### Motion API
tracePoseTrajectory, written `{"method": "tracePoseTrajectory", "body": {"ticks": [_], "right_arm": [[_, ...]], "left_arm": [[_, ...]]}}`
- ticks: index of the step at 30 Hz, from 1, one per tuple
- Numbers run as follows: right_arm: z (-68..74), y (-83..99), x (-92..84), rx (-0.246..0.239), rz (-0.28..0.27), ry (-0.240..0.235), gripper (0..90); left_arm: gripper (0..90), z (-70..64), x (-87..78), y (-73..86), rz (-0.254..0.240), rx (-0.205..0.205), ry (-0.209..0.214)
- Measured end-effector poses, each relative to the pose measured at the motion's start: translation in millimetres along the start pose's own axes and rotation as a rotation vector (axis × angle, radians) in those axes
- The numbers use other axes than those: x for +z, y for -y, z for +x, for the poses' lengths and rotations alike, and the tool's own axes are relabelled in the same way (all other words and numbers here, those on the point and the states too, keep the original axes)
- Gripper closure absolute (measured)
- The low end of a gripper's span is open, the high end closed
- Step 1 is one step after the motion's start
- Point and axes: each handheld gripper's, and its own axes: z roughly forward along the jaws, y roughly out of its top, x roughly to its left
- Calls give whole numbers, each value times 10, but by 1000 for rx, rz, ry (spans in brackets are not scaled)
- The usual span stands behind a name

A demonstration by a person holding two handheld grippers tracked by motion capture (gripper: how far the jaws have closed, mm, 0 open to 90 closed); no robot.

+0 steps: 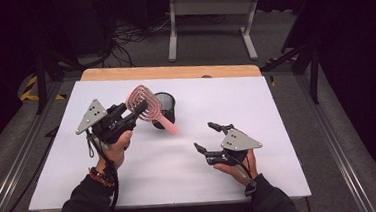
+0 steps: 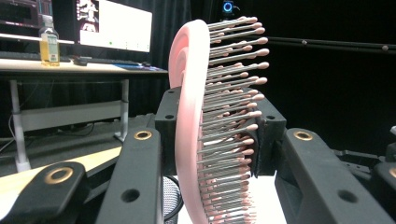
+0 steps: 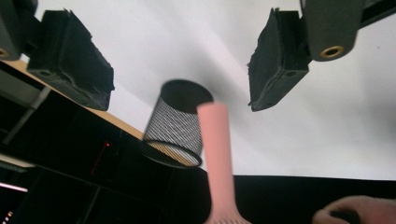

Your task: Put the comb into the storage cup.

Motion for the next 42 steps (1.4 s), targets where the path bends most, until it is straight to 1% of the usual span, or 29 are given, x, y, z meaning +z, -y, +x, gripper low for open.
{"method": "tracePoseTrajectory", "body": {"ticks": [3,4,5,6,8,9,11,13,15,17,18,20,21,22,26,28,29,31,35,37,39,40,42], "right_arm": [[-47,66,-66,6,21,18,223],[-47,66,-66,6,21,18,223],[-83,120,-129,19,28,25,222],[-94,135,-144,14,35,32,221],[-120,176,-179,19,45,41,219],[-142,205,-199,29,52,43,217],[-175,237,-222,29,65,56,210],[-213,266,-245,40,72,62,205],[-233,276,-267,44,72,71,198],[-236,277,-290,47,69,68,196],[-240,280,-298,58,66,68,174],[-262,282,-310,110,51,54,164],[-262,282,-310,110,51,54,164],[-275,276,-322,124,45,58,153],[-276,276,-324,109,49,70,146],[-267,270,-319,85,61,79,132],[-268,263,-320,65,66,94,131],[-274,259,-321,54,74,111,126],[-297,281,-327,54,81,115,126],[-301,283,-326,52,83,119,128],[-306,276,-321,36,101,134,129],[-311,273,-325,33,101,139,129],[-329,276,-335,47,92,141,129]], "left_arm": [[640,-3,-50,-69,-12,15,0],[641,-3,-50,-69,-12,15,0],[640,6,-95,-128,-26,13,-1],[641,11,-109,-148,-29,15,-2],[641,31,-146,-203,-35,24,-1],[641,42,-159,-224,-40,25,-1],[641,77,-194,-281,-46,24,-3],[640,102,-229,-328,-62,17,-6],[640,113,-249,-369,-67,27,-12],[641,115,-246,-388,-67,34,-16],[640,117,-238,-399,-65,40,-16],[641,119,-198,-417,-52,47,-15],[640,119,-198,-417,-52,47,-15],[640,123,-178,-426,-51,51,-16],[640,125,-110,-465,-33,68,-19],[640,126,-95,-474,-32,68,-17],[640,127,-74,-491,-27,76,-15],[640,120,-53,-519,-23,89,-19],[640,112,-20,-578,-22,103,-18],[640,115,0,-611,-15,117,-23],[640,120,9,-627,-16,122,-26],[640,140,24,-661,-13,126,-27],[640,159,44,-694,-7,134,-31]]}}
